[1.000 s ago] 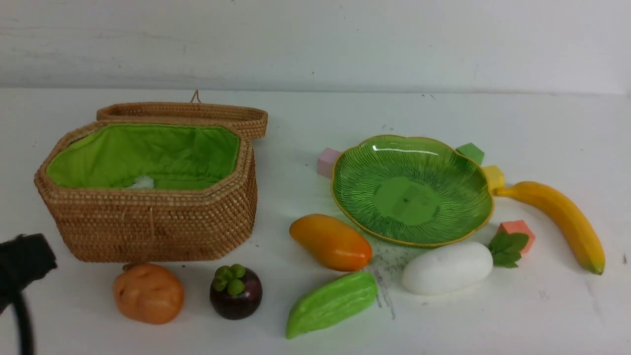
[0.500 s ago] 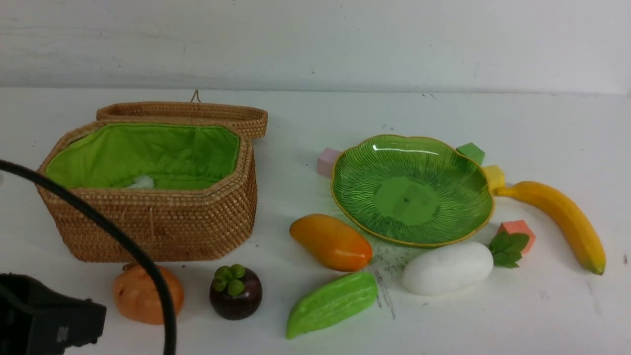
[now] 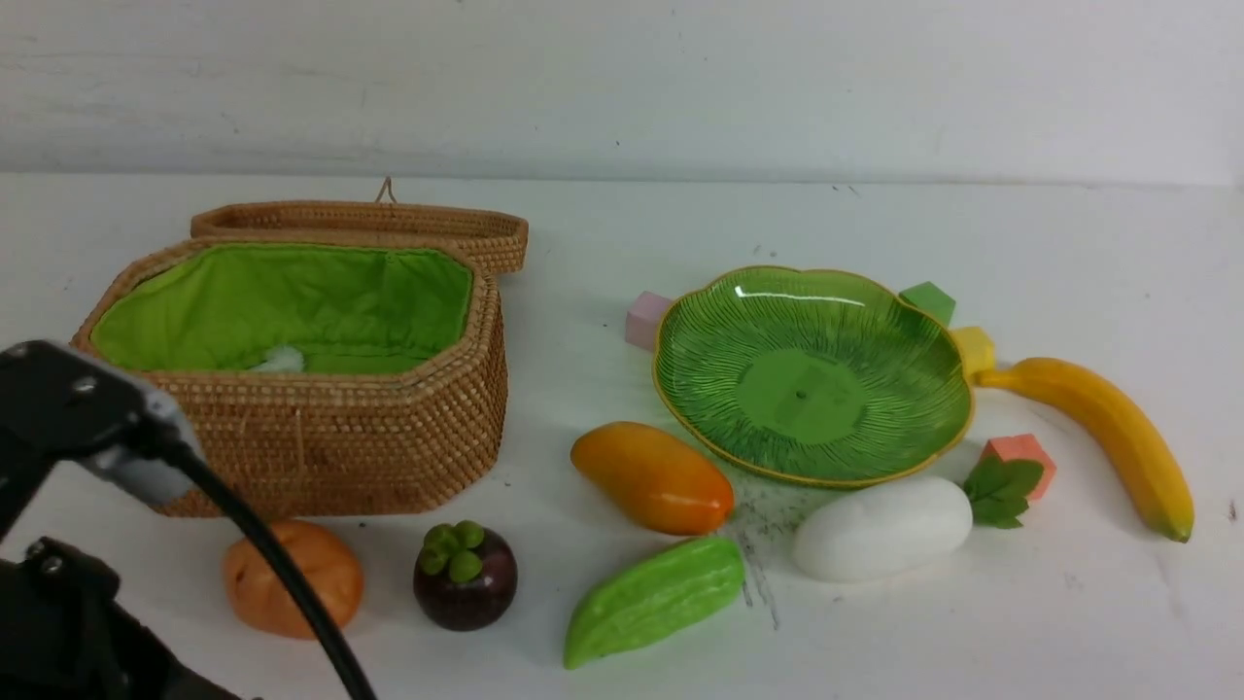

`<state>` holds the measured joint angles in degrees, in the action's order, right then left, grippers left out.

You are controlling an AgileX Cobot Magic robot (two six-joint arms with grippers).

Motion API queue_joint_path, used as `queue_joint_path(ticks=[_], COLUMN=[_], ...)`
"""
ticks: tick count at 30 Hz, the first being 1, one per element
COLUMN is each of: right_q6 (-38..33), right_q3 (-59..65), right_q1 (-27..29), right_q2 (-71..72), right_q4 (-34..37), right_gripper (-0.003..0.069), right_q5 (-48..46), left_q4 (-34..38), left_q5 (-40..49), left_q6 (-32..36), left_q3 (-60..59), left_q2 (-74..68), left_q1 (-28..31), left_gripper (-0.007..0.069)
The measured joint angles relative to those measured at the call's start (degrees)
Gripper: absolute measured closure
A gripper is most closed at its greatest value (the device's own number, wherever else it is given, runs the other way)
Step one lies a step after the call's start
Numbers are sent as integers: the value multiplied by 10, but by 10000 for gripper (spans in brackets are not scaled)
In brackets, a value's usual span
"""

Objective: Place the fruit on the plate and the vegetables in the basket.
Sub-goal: Grab a potato with your left arm and place it in the basket on the left

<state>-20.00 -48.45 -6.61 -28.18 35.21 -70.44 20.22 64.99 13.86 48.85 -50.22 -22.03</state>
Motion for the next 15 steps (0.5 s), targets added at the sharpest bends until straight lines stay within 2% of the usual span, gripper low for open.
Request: queue_joint_path(ticks=[3, 6, 12, 15], right_q6=[-18, -32, -59, -74], right_q3=[-68, -110, -135, -136], right_q1=[-41, -76, -103, -107], right_q2=[-29, -34, -13, 14], right_q4=[1, 2, 4, -10], right_gripper=[596, 593, 584, 583], right_q5=[-13, -17, -21, -21], left_q4=[-48, -87, -148, -187], left_q5=[1, -9, -55, -98], left_q6=[53, 103, 153, 193], left_q3=[11, 11, 18, 21], left_q2=[-23, -44, -88, -137], left_q1=[-48, -69, -54, -20], left_gripper=[638, 638, 638, 638])
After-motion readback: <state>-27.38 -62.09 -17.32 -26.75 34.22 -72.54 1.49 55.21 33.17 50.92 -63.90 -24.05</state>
